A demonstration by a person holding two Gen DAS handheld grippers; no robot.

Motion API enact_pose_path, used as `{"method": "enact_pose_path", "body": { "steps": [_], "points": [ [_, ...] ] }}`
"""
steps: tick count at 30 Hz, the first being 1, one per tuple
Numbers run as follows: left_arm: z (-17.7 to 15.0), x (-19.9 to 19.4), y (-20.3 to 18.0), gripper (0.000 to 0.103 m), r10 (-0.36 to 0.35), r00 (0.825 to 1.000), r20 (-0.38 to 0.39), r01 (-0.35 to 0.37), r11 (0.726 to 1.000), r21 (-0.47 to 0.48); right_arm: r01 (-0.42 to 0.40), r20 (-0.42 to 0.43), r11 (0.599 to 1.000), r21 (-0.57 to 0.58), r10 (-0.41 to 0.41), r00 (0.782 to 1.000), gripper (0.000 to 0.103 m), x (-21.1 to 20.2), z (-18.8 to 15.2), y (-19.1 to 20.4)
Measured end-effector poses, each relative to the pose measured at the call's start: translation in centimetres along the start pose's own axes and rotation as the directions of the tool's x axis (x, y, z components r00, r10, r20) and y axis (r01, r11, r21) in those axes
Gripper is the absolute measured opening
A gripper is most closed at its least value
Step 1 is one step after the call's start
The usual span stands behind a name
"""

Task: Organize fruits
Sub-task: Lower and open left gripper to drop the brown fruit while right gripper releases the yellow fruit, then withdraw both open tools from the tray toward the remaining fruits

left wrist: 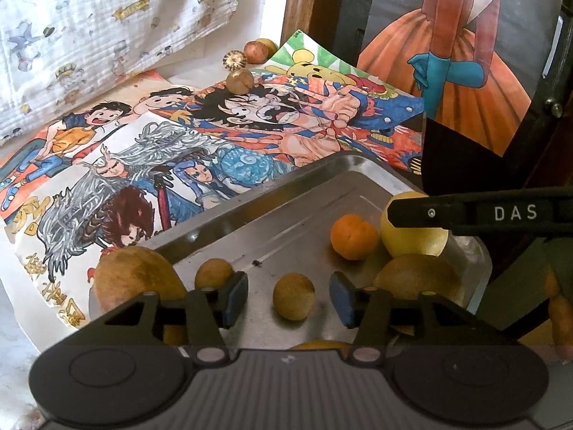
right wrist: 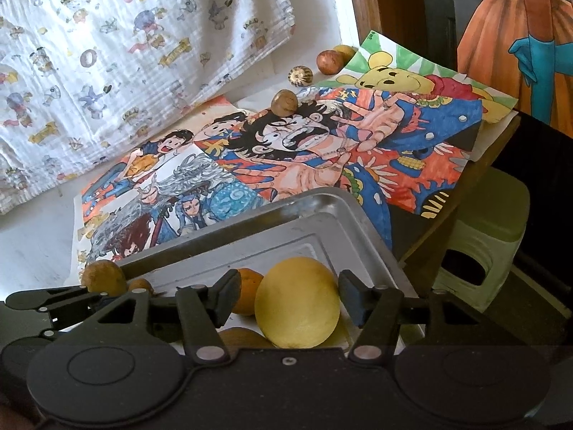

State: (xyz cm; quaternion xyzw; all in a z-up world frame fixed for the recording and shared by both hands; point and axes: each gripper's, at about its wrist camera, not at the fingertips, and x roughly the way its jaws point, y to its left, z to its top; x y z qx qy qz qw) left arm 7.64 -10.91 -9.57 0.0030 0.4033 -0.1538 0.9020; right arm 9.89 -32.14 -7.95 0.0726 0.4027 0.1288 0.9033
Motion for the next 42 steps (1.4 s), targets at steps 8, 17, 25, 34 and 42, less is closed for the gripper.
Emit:
{"method": "enact_pose_path", "body": {
  "steps": [8,17,25,34,42],
  "points": [
    [0.1,-0.9,0.2,0.072,0.001,1.0,0.029,-0.001,1.0,-0.007,-0.024,0.046,1.0,-0.006,0.025,0.999,0.077,-1.6,0.7,1.0],
    [0.3,-2.1,0.3,0.089,-0.004,0.998,0.063,0.005,1.0,-0.015,-0.037,0.08,0.999,-0.004,0.037,0.996,0.097,-3.1,0.9,1.9],
    [0.9,-3.7,0.3,0.102,-0.013,0.992,0.123,0.014,1.0,-0.003,-0.047,0.122,0.999,-0.01,0.048,0.991,0.102,-5.0,1.5,2.7],
    [4.5,-4.6,2.4,0.102,0.025,0.981,0.193,-0.022,1.0,-0.017,-0.061,0.16,0.998,-0.023,0.064,0.985,0.102,-6.4,4.4,2.8],
    [10.0,-3.2,3.8,0.102,0.041,0.964,0.262,-0.045,0.999,0.006,-0.035,0.178,0.996,-0.081,0.049,0.983,0.102,-5.4,9.5,2.4]
  ]
}}
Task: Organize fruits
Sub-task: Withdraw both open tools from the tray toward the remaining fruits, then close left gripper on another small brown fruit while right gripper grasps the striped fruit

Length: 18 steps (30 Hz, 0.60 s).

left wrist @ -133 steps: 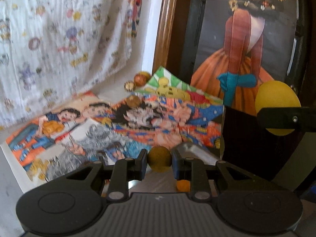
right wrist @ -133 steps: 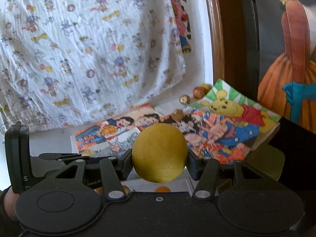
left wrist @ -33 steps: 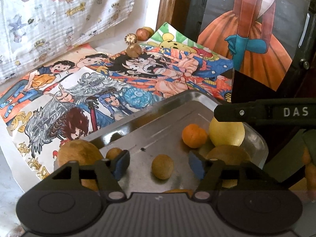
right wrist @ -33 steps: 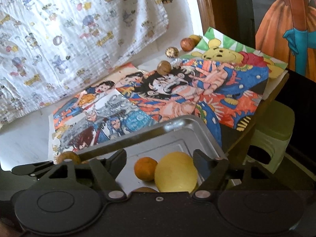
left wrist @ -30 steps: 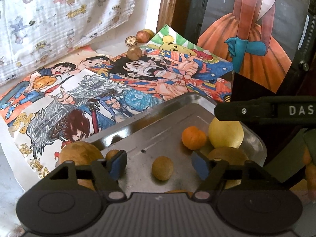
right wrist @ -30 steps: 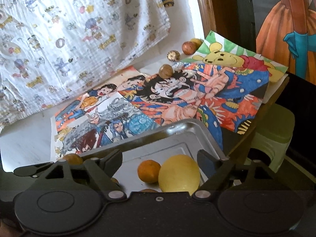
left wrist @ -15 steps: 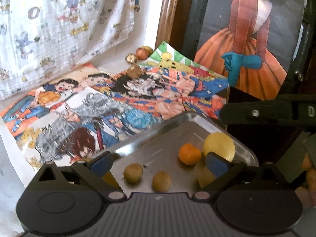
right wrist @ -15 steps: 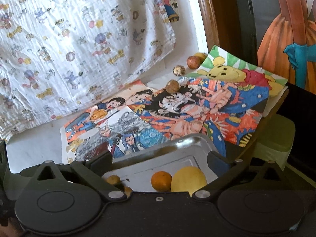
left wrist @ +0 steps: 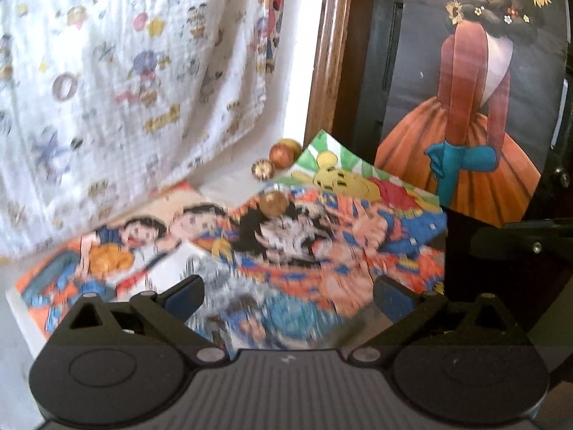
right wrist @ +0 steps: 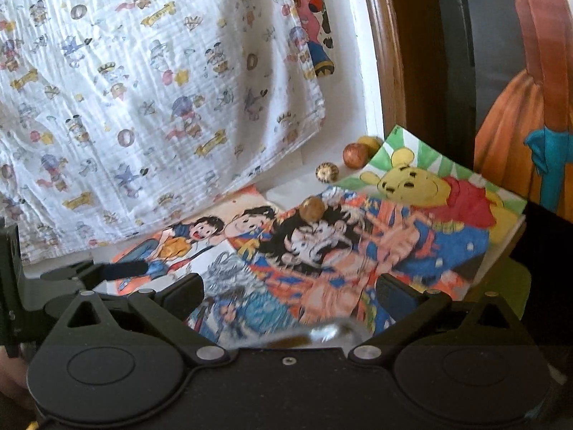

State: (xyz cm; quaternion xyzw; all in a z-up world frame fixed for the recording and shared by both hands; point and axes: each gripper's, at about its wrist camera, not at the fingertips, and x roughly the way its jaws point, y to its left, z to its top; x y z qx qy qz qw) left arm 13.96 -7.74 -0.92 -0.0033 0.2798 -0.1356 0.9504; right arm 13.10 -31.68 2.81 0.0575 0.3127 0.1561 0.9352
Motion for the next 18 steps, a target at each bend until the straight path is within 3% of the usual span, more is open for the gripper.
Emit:
{"method": "enact_pose_path", "body": {
  "steps": [6,11,18],
  "points": [
    [4.1,5.1,0.8,0.102,0.003,1.0,0.029,-0.005,0.998,0.057,-0.015,-0.038,0.999,-0.045,0.014,0.999,0.102,4.3,5.3,-1.3],
    [6.7,11.0,1.1,0.102,0.019,0.998,0.064,-0.027,0.993,0.116,-0.051,-0.07,0.999,-0.011,0.05,0.996,0.102,8.7,10.1,-3.0],
    [8.2,20.1,1.8,0.098,-0.033,0.998,0.045,0.027,0.993,0.119,-0.065,-0.087,0.998,0.02,0.066,0.994,0.102,15.7,15.7,-4.9]
  ]
}}
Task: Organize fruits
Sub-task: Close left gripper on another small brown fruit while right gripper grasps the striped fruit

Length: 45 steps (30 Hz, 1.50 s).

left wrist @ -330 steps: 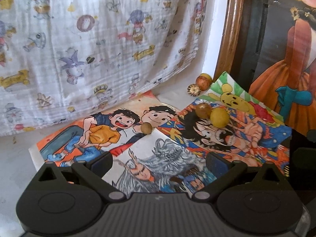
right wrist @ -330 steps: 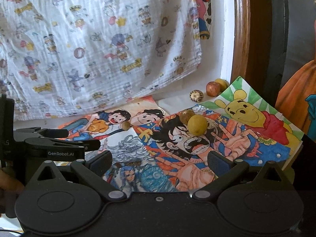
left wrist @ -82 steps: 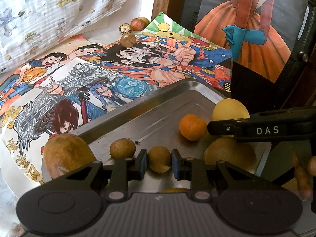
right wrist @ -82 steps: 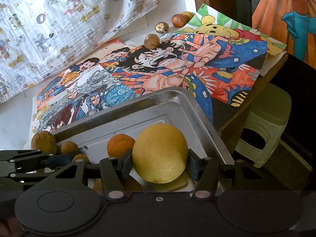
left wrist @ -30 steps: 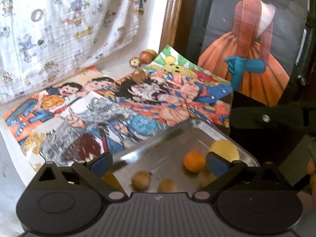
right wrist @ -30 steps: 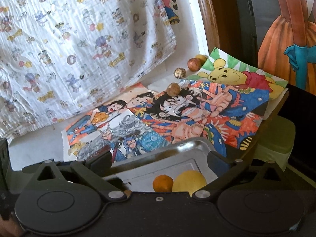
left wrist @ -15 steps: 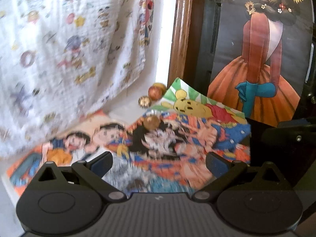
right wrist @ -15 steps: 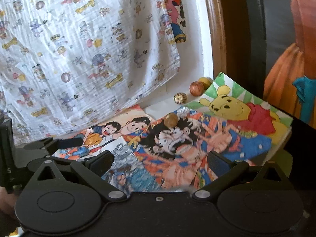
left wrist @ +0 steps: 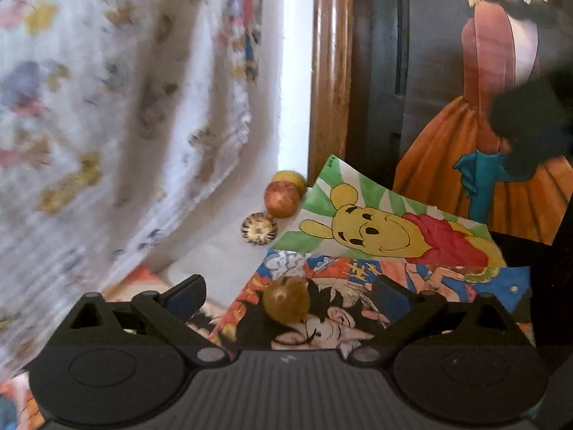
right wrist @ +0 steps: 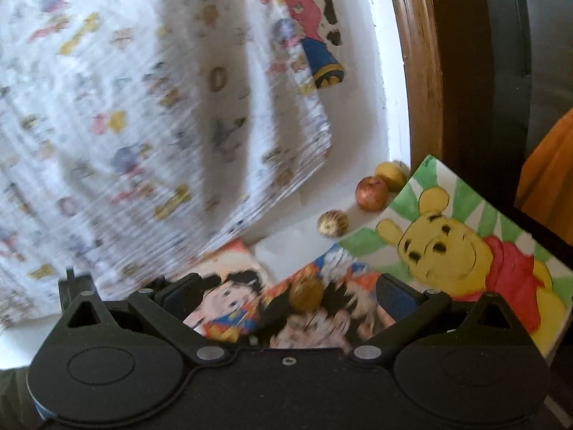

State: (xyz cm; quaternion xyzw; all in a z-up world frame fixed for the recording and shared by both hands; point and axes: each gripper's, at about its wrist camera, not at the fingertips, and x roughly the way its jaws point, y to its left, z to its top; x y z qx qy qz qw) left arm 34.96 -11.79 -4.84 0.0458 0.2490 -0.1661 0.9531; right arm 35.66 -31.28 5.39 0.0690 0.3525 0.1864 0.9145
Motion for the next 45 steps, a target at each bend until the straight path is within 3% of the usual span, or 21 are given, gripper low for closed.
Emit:
{"method": "enact_pose_path", "body": {
  "steps": [10,14,17,25,30,36,42,45],
  "points": [
    [-1.6,9.0,0.4,0.08,-0.017,0.993,-0.117,0.014,1.0,-0.028,0.013,-0.086,0.998,0.058,-0.008,0.996,0.102,11.3,3.1,-4.0],
    [-2.1,10.3,0.9,0.061,-0.041,0.99,-0.137,0.035,0.998,-0.046,0.025,-0.102,0.999,0.043,-0.02,0.995,0.102,14.4,3.4,-4.7],
    [-2.3,10.6,1.2,0.054,-0.049,0.99,-0.132,0.043,0.998,-0.043,0.017,-0.108,0.999,0.043,-0.013,0.994,0.102,15.8,3.4,-5.1],
    [-2.3,10.4,1.8,0.048,-0.081,0.988,-0.133,0.076,0.996,-0.042,0.018,-0.098,1.0,-0.014,-0.019,0.995,0.101,19.0,3.3,-5.2],
    [-2.4,8.8,2.2,0.048,-0.086,0.985,-0.151,0.08,0.996,-0.047,0.032,-0.125,0.999,-0.029,-0.035,0.992,0.091,23.8,3.3,-5.1],
    [-3.0,7.4,3.7,0.048,-0.081,0.984,-0.161,0.069,0.994,-0.08,0.063,-0.146,0.997,-0.033,-0.067,0.987,0.086,28.9,3.5,-5.0],
    [-3.1,6.8,4.9,0.048,-0.065,0.985,-0.163,0.05,0.994,-0.099,0.089,-0.175,0.996,-0.012,-0.089,0.98,0.056,31.6,3.4,-5.2],
    [-3.0,6.5,5.3,0.048,-0.061,0.986,-0.157,0.045,0.994,-0.102,0.097,-0.173,0.995,-0.018,-0.099,0.98,0.054,31.8,3.5,-5.0]
  ]
}}
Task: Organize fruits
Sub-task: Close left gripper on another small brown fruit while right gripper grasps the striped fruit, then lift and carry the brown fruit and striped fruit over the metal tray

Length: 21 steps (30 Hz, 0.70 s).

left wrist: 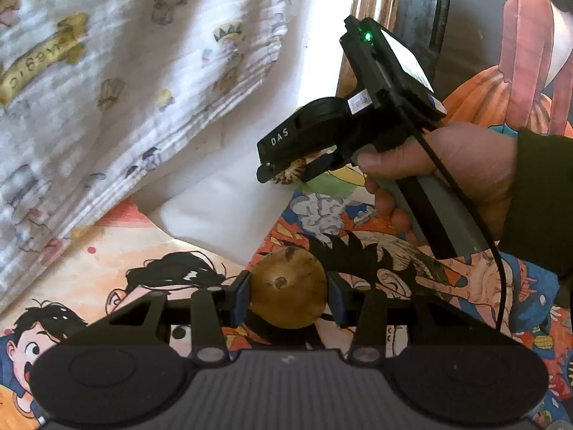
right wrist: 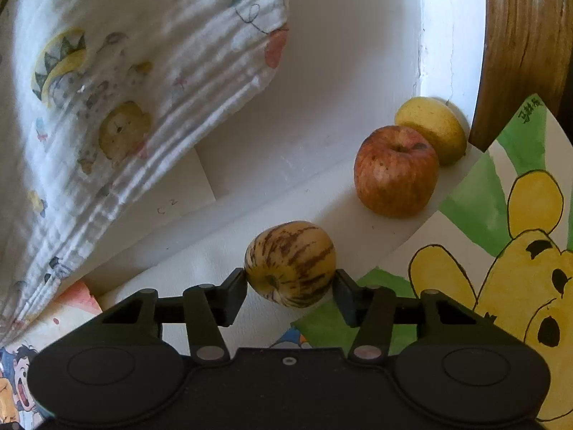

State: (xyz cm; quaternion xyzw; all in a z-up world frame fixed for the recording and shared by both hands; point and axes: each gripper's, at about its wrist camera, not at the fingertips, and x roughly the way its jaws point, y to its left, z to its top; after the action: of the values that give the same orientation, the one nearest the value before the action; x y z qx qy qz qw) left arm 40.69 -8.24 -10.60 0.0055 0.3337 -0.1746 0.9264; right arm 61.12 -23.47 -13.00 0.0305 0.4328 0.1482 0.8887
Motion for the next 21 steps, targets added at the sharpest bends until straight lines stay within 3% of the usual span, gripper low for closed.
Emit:
{"method": "enact_pose_path", "body": {
  "steps": [6,10,16,21],
  "points": [
    [0.2,-0.4,0.2,0.048,0.001,1.0,0.01,-0.001,1.0,-0.009,-0.022,0.002,1.0,0.0,0.022,1.0,0.051,-0.8,0.0,0.7],
    [0.3,-1.2,0.3,0.048,0.008,1.0,0.015,-0.008,1.0,-0.02,-0.05,0.023,0.999,-0.014,0.051,0.998,0.051,-4.0,-0.1,1.5],
    [1.0,-4.9,-0.5,0.048,0.015,0.998,0.056,-0.014,1.0,-0.019,-0.107,0.105,0.994,-0.032,0.11,0.988,0.051,-13.5,0.1,3.0],
    [1.6,-10.0,-2.0,0.048,0.035,0.993,0.116,-0.035,0.999,-0.002,-0.157,0.204,0.985,-0.067,0.167,0.965,0.051,-24.0,-1.3,4.9]
  ]
}}
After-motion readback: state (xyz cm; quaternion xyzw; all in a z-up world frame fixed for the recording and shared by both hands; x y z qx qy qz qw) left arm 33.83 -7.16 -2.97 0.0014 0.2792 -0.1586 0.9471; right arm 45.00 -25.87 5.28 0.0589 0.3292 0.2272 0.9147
